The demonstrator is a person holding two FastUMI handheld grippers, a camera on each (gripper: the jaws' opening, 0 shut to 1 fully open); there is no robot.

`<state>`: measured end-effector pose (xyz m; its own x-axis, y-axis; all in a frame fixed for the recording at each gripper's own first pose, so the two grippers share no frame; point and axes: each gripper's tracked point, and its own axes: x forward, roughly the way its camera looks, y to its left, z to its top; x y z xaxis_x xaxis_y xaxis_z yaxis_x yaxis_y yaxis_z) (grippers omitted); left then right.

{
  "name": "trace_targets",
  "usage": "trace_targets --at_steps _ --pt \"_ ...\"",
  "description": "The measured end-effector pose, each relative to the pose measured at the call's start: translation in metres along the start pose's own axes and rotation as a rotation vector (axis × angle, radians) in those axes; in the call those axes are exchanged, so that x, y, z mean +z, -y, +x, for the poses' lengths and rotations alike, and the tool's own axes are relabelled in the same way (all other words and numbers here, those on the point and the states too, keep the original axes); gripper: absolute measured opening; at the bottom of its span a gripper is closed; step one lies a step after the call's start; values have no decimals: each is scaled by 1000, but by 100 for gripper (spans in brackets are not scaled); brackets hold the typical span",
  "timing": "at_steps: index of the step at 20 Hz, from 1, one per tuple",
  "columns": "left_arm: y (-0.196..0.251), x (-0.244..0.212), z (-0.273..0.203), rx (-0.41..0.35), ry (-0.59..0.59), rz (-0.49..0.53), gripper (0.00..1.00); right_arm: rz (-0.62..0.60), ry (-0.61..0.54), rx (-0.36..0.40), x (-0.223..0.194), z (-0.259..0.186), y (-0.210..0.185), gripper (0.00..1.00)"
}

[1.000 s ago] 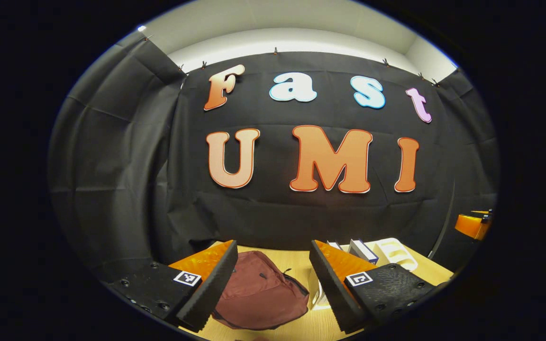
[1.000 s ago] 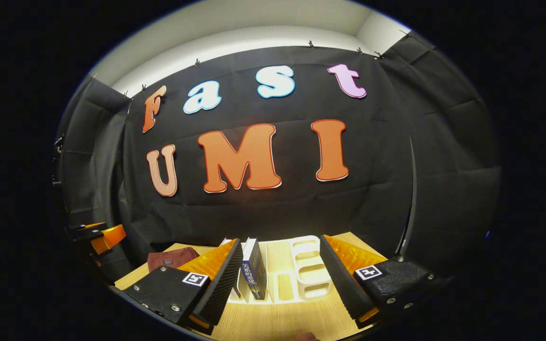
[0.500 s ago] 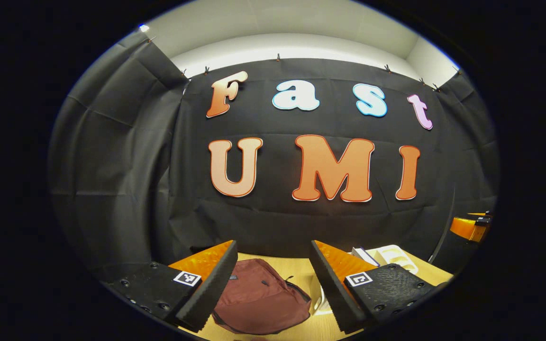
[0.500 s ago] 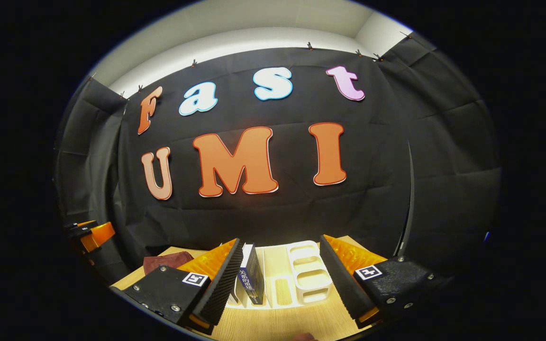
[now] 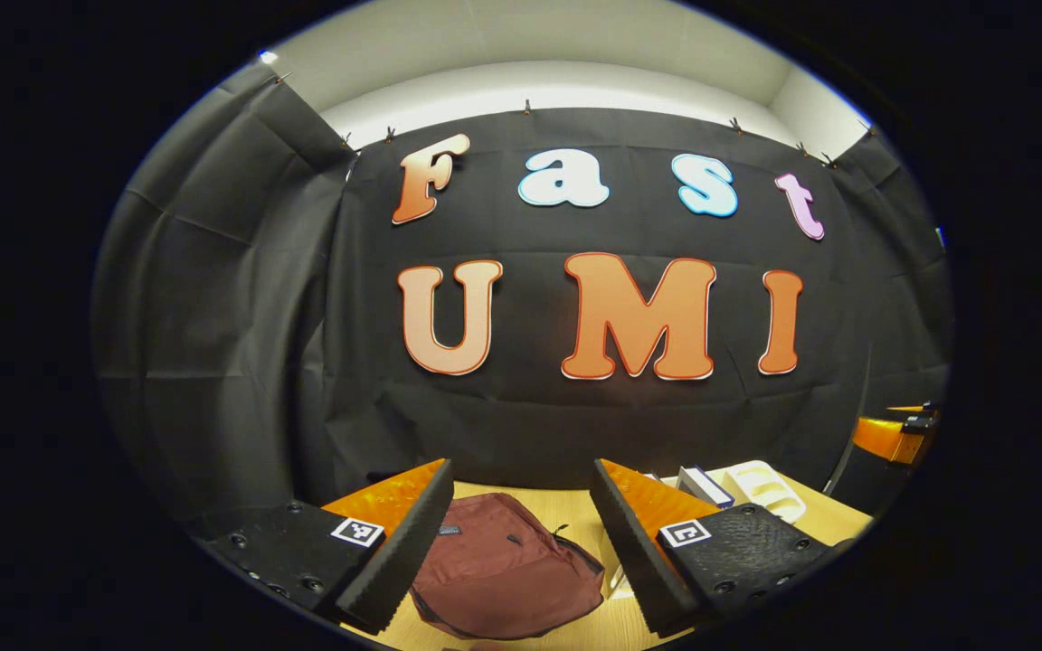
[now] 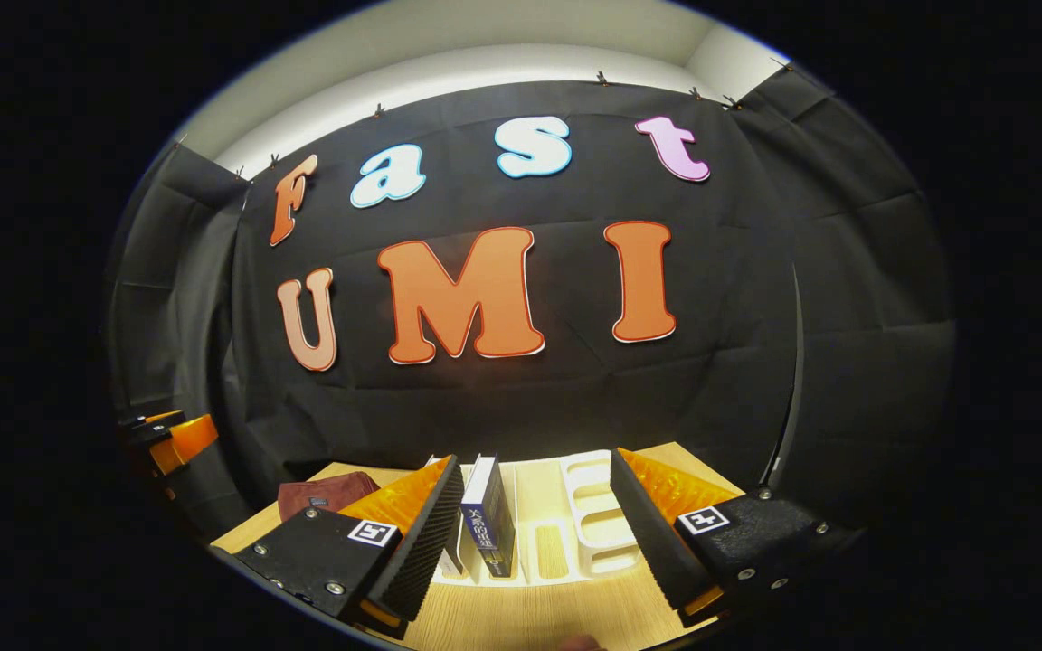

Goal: Open the schoolbag, grab two books from the bookshelf and put them into the schoolbag.

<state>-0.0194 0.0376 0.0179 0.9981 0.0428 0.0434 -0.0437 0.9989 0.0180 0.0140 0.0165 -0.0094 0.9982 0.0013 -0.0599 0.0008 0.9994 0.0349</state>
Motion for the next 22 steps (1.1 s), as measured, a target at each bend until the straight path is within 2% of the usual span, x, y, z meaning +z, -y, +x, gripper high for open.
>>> trace_targets --at_steps 4,9,15,18,20,22 --pt "6 -28 11 -35 -52 75 95 0 -41 -23 -16 1 10 97" --pt "14 -91 20 -75 -169 168 94 -19 -105 -80 -40 2 28 97" --pt "28 -185 15 -139 -321 346 95 -21 -215 -93 -77 4 31 97" --pt "38 -237 13 -199 -414 436 96 -51 -233 -119 -82 -1 40 97" --pt "45 -279 9 -238 -523 507 96 -41 -240 -139 -84 -5 48 97" --pt "54 -313 13 -273 -571 554 98 -21 -253 -161 -87 -8 59 97"
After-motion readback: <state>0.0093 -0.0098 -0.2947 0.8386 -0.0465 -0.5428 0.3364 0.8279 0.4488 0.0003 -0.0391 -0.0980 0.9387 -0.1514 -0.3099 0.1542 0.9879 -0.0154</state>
